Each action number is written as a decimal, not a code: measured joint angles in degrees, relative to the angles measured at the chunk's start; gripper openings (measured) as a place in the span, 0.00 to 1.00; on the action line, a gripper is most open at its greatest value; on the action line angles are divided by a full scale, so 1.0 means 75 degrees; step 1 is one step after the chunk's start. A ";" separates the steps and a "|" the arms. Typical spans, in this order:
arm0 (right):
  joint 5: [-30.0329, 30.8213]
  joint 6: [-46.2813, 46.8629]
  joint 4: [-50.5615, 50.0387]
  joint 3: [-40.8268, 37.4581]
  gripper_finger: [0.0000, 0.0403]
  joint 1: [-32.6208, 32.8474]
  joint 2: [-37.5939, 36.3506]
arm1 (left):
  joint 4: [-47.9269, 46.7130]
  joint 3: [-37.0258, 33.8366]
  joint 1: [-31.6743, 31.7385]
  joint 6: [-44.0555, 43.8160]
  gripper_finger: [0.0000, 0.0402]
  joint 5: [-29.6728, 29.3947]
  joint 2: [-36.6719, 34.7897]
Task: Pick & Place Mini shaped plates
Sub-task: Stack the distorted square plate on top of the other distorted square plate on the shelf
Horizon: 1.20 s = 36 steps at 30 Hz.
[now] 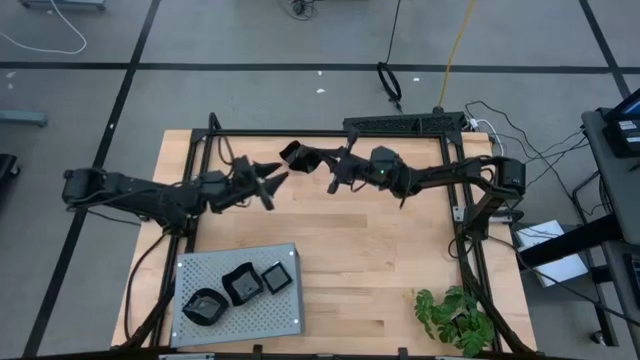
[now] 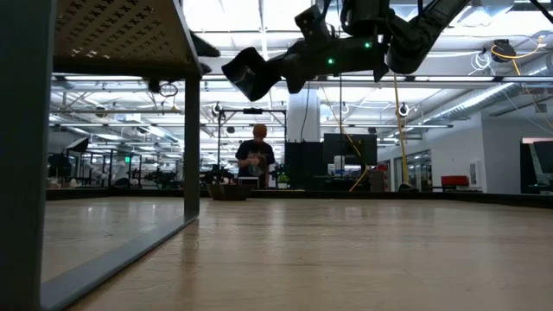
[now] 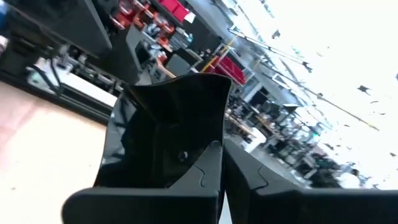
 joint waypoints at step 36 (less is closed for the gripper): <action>0.0481 0.1205 -0.0315 0.0000 0.01 0.0279 -0.0009 | -0.4796 0.3623 0.0255 0.1193 0.03 -0.1034 0.1685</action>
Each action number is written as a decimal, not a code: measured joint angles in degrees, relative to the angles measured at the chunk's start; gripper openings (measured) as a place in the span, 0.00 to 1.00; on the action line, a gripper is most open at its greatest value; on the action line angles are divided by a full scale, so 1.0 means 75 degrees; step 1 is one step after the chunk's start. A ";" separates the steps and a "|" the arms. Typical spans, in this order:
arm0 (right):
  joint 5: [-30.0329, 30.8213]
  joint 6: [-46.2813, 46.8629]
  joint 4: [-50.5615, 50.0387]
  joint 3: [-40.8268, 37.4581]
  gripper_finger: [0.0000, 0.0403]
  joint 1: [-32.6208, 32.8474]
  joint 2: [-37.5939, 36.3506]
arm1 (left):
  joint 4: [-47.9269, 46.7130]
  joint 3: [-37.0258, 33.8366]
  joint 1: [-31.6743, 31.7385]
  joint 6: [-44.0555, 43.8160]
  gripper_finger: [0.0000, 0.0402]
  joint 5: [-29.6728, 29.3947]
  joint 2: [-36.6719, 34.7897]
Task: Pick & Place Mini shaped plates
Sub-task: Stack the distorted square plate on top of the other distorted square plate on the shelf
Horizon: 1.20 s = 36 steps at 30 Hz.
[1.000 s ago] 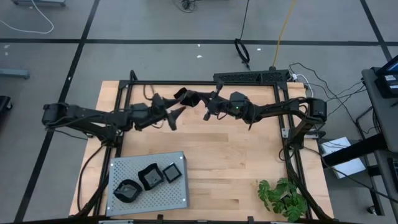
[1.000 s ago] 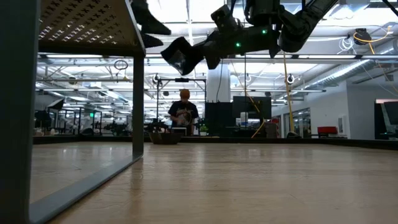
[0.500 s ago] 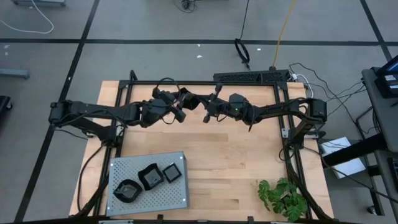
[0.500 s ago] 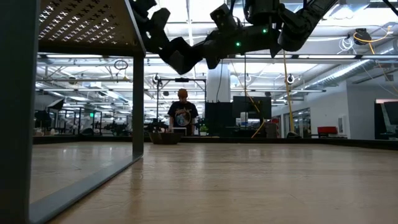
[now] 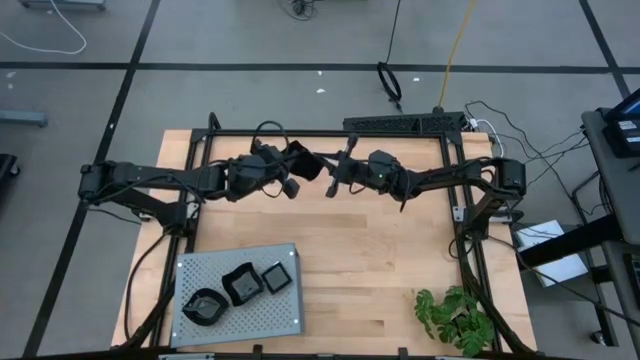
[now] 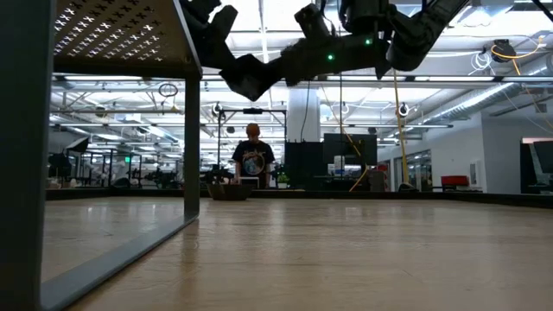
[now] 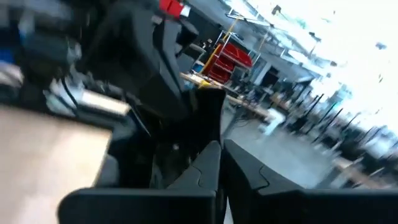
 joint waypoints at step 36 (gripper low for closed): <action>0.1396 0.1993 -0.1655 -0.0764 0.42 -0.0082 -0.1452 | -0.4606 0.0006 -0.2589 -0.5912 0.01 0.7645 -0.3298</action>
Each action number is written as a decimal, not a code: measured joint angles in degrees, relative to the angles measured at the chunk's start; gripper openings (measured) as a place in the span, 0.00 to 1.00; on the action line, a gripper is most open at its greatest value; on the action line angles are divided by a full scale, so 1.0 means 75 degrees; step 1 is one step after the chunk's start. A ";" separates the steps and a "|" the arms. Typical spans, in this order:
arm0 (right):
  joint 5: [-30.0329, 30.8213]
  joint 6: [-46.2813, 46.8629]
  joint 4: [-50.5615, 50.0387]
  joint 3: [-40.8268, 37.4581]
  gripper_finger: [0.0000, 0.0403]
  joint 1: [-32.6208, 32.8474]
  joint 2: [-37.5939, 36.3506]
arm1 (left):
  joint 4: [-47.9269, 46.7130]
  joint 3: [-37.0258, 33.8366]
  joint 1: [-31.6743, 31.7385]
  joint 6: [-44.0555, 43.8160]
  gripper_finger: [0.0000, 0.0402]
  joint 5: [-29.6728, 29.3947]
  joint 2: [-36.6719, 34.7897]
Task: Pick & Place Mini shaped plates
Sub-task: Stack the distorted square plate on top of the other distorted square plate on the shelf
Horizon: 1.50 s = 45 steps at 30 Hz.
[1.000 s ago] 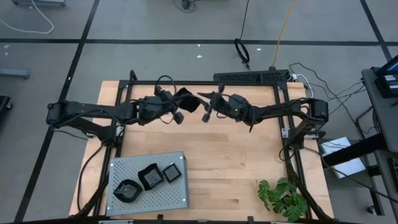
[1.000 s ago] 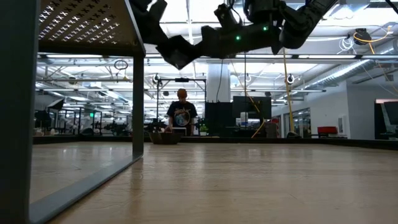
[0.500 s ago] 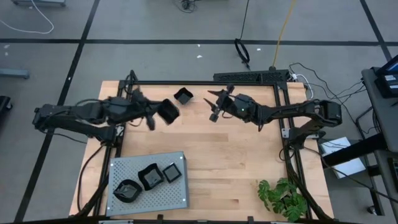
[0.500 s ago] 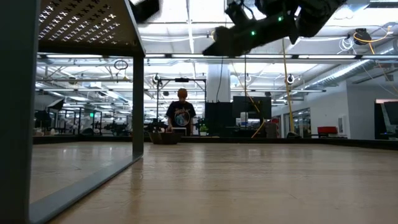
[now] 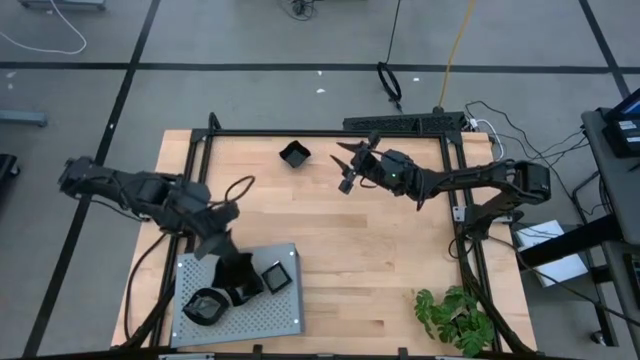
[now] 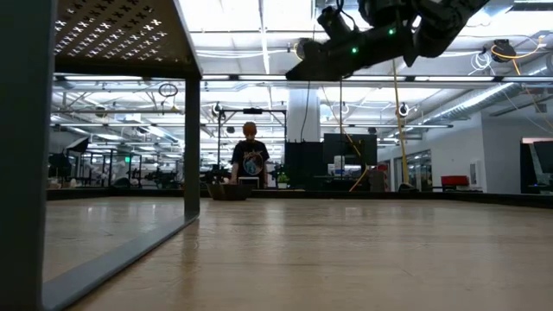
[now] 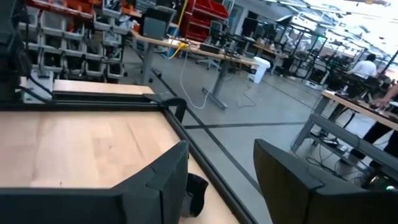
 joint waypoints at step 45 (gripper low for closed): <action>-0.0027 0.0223 -0.0011 0.0005 0.42 0.0038 0.0004 | -0.1087 -0.0006 -0.1818 -0.1579 0.04 -0.2454 0.1031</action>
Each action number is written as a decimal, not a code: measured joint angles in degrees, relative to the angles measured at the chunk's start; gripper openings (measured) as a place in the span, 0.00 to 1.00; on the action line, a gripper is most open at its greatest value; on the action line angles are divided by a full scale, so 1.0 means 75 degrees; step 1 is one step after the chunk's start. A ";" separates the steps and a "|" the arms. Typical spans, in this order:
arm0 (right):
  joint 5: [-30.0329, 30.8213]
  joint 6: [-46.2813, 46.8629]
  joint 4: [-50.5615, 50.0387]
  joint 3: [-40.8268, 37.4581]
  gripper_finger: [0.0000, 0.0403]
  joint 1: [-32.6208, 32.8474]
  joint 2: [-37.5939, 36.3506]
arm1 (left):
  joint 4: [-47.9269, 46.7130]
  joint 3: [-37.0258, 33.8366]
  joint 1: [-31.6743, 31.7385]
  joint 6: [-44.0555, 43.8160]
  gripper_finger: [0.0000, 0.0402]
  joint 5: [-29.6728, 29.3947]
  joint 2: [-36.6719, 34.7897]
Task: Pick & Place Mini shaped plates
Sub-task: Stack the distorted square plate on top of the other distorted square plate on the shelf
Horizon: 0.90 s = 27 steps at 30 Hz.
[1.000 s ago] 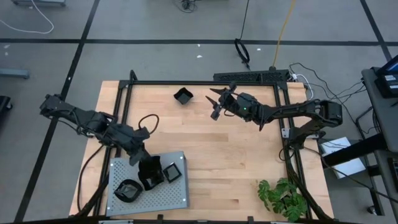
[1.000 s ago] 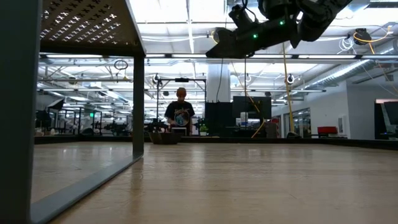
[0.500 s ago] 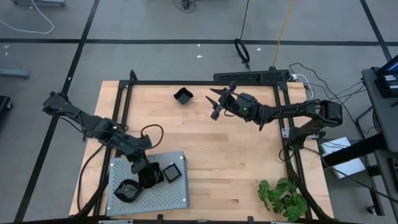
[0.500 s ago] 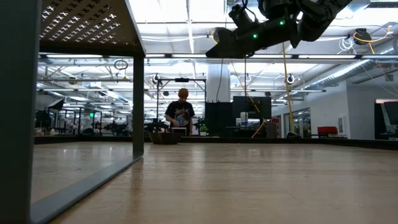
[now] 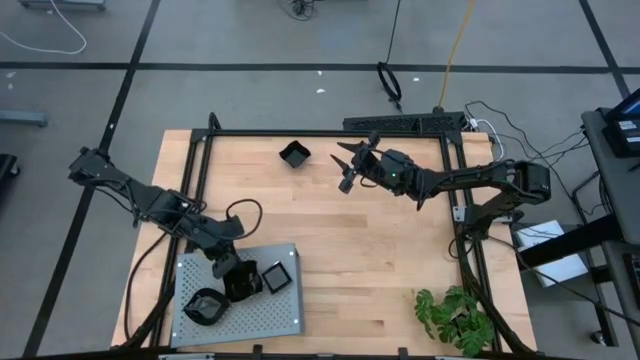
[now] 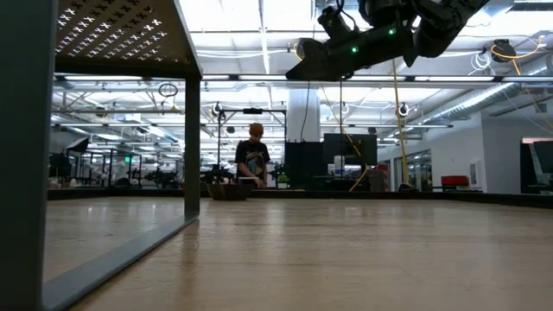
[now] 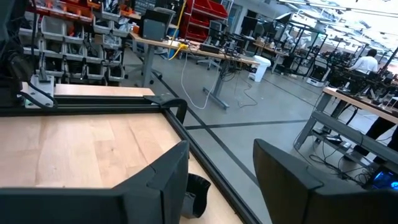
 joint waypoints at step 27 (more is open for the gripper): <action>-0.0023 -0.0049 -0.0111 0.0003 0.41 0.0096 0.0000 | 0.0889 0.0000 -0.0055 0.0133 0.47 0.0433 -0.0387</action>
